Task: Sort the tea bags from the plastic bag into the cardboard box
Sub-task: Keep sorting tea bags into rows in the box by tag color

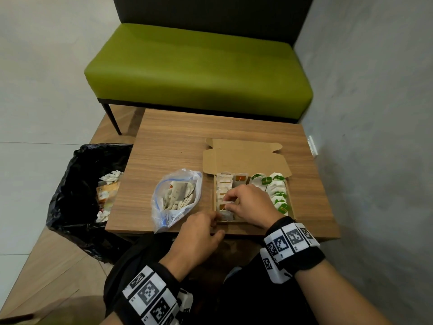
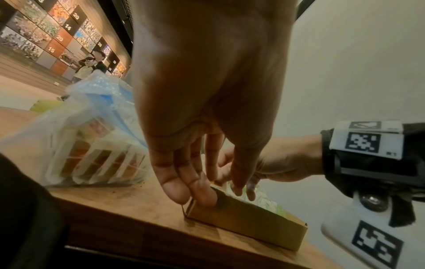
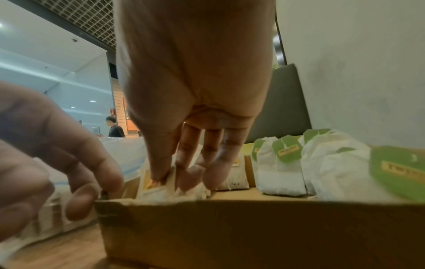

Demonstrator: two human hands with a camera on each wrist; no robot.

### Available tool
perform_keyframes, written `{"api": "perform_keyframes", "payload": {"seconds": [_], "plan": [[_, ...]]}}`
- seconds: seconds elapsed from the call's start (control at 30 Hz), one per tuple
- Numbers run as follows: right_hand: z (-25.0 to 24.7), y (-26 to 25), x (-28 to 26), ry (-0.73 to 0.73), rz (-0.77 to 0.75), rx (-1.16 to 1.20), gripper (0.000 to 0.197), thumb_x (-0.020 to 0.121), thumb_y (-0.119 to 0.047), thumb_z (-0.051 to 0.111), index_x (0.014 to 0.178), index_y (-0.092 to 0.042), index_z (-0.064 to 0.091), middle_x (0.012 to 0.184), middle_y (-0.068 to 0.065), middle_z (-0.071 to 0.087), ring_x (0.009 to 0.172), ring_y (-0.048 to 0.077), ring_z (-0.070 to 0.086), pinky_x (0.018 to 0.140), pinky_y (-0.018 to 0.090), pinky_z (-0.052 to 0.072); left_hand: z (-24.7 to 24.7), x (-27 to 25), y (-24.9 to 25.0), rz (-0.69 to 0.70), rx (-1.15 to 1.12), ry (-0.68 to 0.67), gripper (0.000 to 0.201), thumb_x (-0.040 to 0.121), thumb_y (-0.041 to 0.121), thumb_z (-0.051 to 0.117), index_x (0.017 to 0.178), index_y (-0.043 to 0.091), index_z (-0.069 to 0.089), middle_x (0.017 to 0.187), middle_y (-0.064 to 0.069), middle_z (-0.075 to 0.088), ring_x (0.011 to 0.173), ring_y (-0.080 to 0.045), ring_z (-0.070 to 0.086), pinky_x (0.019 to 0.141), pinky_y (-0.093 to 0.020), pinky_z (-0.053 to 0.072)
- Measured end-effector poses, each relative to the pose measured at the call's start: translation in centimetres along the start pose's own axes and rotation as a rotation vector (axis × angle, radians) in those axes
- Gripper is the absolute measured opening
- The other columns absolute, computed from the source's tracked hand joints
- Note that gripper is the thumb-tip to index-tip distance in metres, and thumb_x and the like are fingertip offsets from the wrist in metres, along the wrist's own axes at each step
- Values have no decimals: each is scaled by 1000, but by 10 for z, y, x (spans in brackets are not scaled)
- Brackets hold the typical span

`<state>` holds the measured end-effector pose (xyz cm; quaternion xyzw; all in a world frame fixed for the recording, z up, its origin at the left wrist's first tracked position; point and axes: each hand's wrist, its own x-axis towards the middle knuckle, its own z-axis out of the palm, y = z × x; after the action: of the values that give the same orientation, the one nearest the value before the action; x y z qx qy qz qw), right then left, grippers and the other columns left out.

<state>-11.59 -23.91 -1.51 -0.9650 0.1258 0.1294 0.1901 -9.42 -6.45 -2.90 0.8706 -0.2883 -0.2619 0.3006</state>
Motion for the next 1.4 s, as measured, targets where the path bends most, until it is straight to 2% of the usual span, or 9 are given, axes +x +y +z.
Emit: {"api": "perform_keyframes", "payload": {"seconds": [0.23, 0.47, 0.67, 0.83, 0.93, 1.03, 1.13, 1.23, 1.4], "plan": [[5, -4, 0, -70, -29, -85, 24, 85, -37, 74, 108, -35, 71, 107, -6, 71, 101, 17, 63, 78, 30, 45, 1, 0, 2, -2, 32, 10, 38, 88, 32, 65, 126, 26, 62, 105, 7, 65, 93, -11, 63, 87, -33, 53], [10, -13, 4, -44, -49, -145, 12, 85, -32, 72, 96, -32, 69, 94, -3, 65, 92, 22, 65, 72, 33, 49, 1, 0, 1, 22, 67, 6, 35, 89, 31, 63, 123, 26, 62, 107, 6, 64, 99, -12, 61, 89, -33, 52], [7, -20, 6, 3, -48, -107, 17, 86, -21, 71, 102, -23, 67, 103, 4, 68, 96, 25, 65, 79, 36, 52, 1, 2, -2, 40, 88, 19, 39, 89, 31, 63, 127, 28, 60, 113, 6, 65, 104, -11, 60, 92, -31, 50], [0, -8, 1, 39, 66, -35, 32, 79, -40, 79, 103, -26, 65, 100, -3, 66, 93, 17, 63, 81, 35, 54, 1, 2, -1, 29, 89, 2, 44, 90, 33, 63, 133, 27, 57, 118, 6, 64, 107, -11, 60, 95, -32, 50], [-7, 2, -10, 58, 117, -41, 24, 86, -42, 70, 98, -23, 63, 94, -3, 62, 87, 17, 60, 78, 36, 55, 0, 2, -3, 23, 92, 5, 46, 90, 34, 63, 135, 27, 55, 120, 5, 63, 108, -11, 60, 96, -31, 49], [-6, 4, -20, -48, 124, -153, 20, 96, -29, 51, 99, -13, 64, 109, 7, 57, 102, 25, 56, 80, 37, 48, 0, 2, -3, 20, 94, -6, 48, 91, 34, 63, 137, 27, 53, 124, 5, 62, 112, -11, 58, 98, -29, 48], [1, 1, -21, -162, 120, -231, 28, 99, -25, 45, 117, -10, 60, 134, 12, 45, 125, 30, 41, 96, 42, 42, -1, 2, -2, 25, 98, -11, 49, 89, 35, 63, 137, 27, 54, 123, 5, 64, 106, -12, 62, 96, -30, 49], [5, 0, -19, -193, 75, -250, 35, 99, -31, 46, 130, -16, 57, 138, 12, 42, 131, 29, 36, 105, 41, 37, 0, 1, -1, 28, 118, -14, 50, 88, 35, 63, 137, 25, 55, 123, 4, 65, 105, -13, 62, 96, -30, 49], [2, 0, -20, -206, 100, -227, 35, 100, -32, 43, 129, -18, 57, 139, 11, 40, 131, 29, 34, 102, 43, 39, -4, 1, 1, 27, 131, -24, 51, 89, 35, 64, 138, 24, 54, 120, 5, 65, 106, -11, 61, 95, -29, 50]]}}
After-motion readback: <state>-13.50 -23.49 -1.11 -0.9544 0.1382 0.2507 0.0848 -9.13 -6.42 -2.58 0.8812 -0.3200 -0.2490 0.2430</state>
